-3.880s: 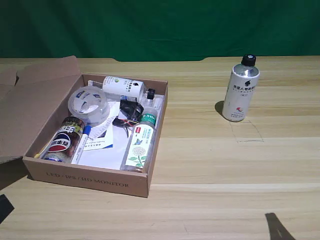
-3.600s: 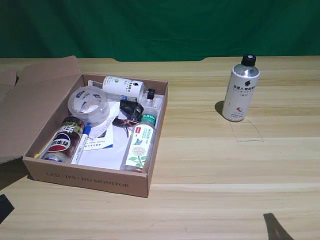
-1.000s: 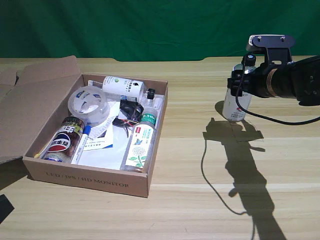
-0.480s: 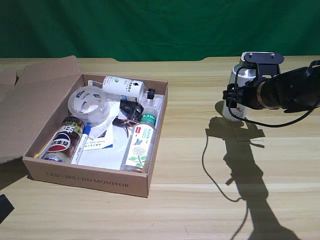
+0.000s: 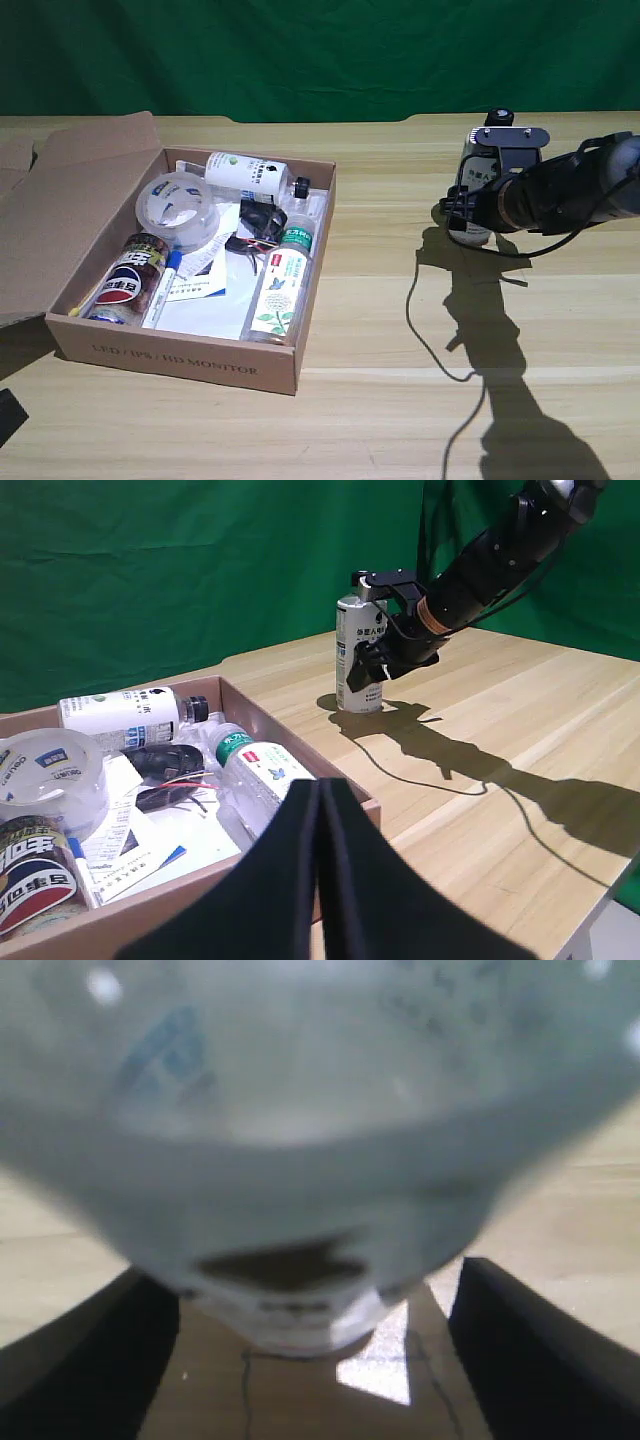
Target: Place the white bottle into the box.
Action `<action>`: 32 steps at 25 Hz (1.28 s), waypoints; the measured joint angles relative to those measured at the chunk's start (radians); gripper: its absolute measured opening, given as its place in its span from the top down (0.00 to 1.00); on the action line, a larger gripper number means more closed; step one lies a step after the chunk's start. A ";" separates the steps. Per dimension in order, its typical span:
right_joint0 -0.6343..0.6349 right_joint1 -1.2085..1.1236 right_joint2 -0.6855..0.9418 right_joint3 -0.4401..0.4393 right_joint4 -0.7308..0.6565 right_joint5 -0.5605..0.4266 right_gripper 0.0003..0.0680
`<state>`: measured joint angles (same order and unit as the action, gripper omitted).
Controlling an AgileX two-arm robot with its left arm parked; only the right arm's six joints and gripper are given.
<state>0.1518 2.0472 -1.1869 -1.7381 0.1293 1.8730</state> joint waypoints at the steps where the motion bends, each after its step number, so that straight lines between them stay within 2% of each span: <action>1: 0.001 0.015 -0.007 0.000 0.002 0.000 0.02; 10: 0.002 0.095 -0.095 0.000 0.028 0.000 0.05; 13: 0.002 0.104 -0.103 0.001 0.053 0.000 0.11; 17: 0.002 0.110 -0.105 0.004 0.086 0.001 0.27; 20: 0.002 0.110 -0.105 0.007 0.085 0.001 0.31; 31: 0.020 0.021 -0.107 0.007 -0.084 -0.055 0.31; 32: 0.030 -0.005 -0.107 0.007 -0.101 -0.065 0.42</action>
<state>0.1815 2.0417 -1.2939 -1.7310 0.0287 1.8084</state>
